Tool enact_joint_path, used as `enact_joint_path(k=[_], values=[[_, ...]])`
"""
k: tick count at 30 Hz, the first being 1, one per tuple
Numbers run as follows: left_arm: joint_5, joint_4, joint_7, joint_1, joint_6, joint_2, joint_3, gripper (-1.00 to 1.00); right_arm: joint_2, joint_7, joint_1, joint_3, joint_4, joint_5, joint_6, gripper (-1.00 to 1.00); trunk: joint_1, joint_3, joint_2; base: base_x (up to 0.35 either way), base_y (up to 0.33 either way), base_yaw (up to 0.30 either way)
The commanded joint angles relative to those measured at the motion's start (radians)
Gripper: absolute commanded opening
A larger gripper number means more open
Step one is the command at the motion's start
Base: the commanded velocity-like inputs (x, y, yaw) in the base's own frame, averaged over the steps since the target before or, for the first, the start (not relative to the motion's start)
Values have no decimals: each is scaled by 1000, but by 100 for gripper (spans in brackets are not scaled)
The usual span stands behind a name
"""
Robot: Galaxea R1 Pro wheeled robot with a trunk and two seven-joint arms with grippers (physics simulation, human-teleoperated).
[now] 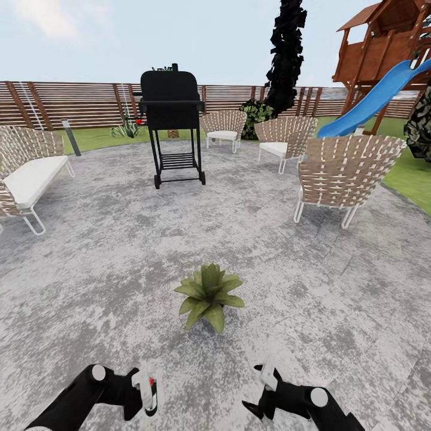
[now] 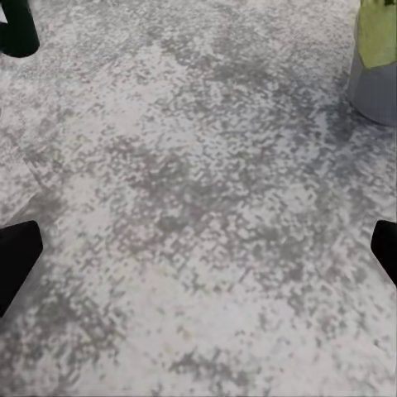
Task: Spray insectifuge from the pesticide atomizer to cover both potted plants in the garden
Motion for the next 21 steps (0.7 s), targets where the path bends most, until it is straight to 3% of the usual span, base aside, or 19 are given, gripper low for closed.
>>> enact_joint_path(k=[1,4,5,8,12,18,21], values=[[-26,-5,-12,0,5,-10,-3,-100,4,10,-7,1,-1,8,-1,100,0,-1,0,0,0,0],[-82,-9,-25,0,11,-36,-3,-100,16,22,-16,11,-2,8,5,100,0,-1,0,0,0,0],[-102,-10,-27,0,13,-45,-2,-100,21,24,-20,23,-2,8,6,-100,0,-1,0,0,0,0],[-136,-10,-30,0,16,-69,-1,-100,32,27,-30,78,-3,8,8,-100,0,-1,0,0,0,0],[-147,-11,-31,-1,18,-83,-2,-100,37,28,-41,152,-4,8,9,-100,0,-1,0,0,0,0],[-150,-11,-31,-2,18,-100,-3,-100,44,29,-45,178,-4,7,9,-100,0,-1,0,0,0,0],[-173,-10,-31,-3,18,-117,-3,-100,58,30,-45,180,-3,8,8,-100,0,-1,0,0,0,0]])
